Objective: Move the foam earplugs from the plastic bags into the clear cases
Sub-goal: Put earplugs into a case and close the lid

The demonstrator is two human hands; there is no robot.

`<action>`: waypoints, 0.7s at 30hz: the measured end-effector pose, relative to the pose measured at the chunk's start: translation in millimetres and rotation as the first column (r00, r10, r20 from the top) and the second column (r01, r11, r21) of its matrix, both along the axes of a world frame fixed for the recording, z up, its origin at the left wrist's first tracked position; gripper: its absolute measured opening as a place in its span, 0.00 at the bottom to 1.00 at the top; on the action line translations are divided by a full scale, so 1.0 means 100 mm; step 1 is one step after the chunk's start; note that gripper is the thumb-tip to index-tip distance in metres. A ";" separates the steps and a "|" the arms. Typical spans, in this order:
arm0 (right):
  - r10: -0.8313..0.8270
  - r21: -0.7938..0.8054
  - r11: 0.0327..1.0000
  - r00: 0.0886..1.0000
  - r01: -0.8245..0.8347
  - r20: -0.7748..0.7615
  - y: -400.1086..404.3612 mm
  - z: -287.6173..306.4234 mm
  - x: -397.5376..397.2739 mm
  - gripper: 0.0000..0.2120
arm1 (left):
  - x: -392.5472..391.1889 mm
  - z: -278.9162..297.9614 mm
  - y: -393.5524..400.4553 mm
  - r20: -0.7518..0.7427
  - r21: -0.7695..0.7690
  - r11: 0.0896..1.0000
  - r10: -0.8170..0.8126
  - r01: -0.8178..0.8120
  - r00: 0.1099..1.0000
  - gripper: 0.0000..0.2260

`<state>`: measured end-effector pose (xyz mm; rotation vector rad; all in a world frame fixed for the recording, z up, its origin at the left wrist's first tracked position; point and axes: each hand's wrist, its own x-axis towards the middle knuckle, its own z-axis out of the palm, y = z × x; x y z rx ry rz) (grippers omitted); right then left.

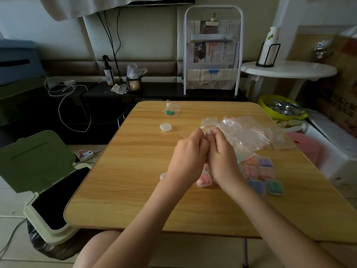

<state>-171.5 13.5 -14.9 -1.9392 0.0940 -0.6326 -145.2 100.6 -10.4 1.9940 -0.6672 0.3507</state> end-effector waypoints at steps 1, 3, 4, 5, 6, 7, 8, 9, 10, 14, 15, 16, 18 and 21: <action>-0.021 -0.053 0.998 1.000 0.022 0.015 0.00 -0.01 0.00 0.14 | -0.01 0.00 -0.01 0.008 -0.017 1.000 0.009 -0.009 1.000 0.12; -0.049 -0.145 0.988 0.998 0.056 0.049 0.00 -0.02 0.00 0.12 | -0.03 -0.02 -0.04 0.038 -0.031 0.999 0.041 -0.040 0.998 0.11; -0.060 -0.186 0.980 0.996 0.072 0.068 0.00 -0.02 0.01 0.12 | -0.04 -0.02 -0.05 0.049 -0.026 0.998 0.064 -0.063 0.997 0.11; -0.070 -0.220 0.972 0.994 0.087 0.084 0.00 -0.02 0.00 0.11 | -0.06 -0.01 -0.06 0.051 -0.020 0.996 0.086 -0.086 0.995 0.11; -0.077 -0.248 0.964 0.993 0.097 0.090 -0.01 -0.02 0.01 0.10 | -0.08 0.00 -0.07 0.039 -0.024 0.994 0.104 -0.103 0.994 0.12; -0.082 -0.269 0.958 0.993 0.103 0.085 -0.01 -0.02 0.01 0.10 | -0.09 0.01 -0.08 0.016 -0.034 0.992 0.118 -0.118 0.993 0.14; -0.093 -0.292 0.950 0.993 0.112 0.078 -0.01 -0.03 0.01 0.10 | -0.11 0.03 -0.09 -0.011 -0.041 0.990 0.136 -0.137 0.991 0.15; -0.104 -0.322 0.939 0.992 0.123 0.076 -0.01 -0.04 0.01 0.10 | -0.11 0.04 -0.09 -0.035 -0.042 0.986 0.157 -0.159 0.987 0.16; -0.112 -0.356 0.925 0.990 0.134 0.082 -0.01 -0.05 0.01 0.10 | -0.11 0.05 -0.09 -0.058 -0.043 0.983 0.174 -0.177 0.983 0.16; -0.101 -0.486 0.858 0.982 0.167 0.160 -0.05 -0.02 -0.03 0.12 | -0.07 0.09 -0.04 -0.089 -0.033 0.978 0.203 -0.206 0.975 0.10; -0.090 -0.512 0.841 0.979 0.174 0.184 -0.07 0.01 -0.04 0.10 | -0.06 0.09 -0.03 -0.087 -0.032 0.976 0.213 -0.216 0.973 0.09; -0.075 -0.541 0.823 0.976 0.175 0.202 -0.10 0.05 -0.05 0.08 | -0.05 0.09 -0.01 -0.067 -0.030 0.973 0.225 -0.227 0.972 0.08; -0.043 -0.617 0.772 0.981 0.152 0.189 -0.14 0.09 -0.06 0.05 | -0.03 0.07 0.01 0.007 -0.014 0.970 0.244 -0.244 0.970 0.08; -0.055 -0.631 0.772 0.998 0.069 0.042 -0.18 0.08 -0.05 0.05 | -0.05 0.06 -0.01 0.089 0.030 0.969 0.242 -0.245 0.966 0.09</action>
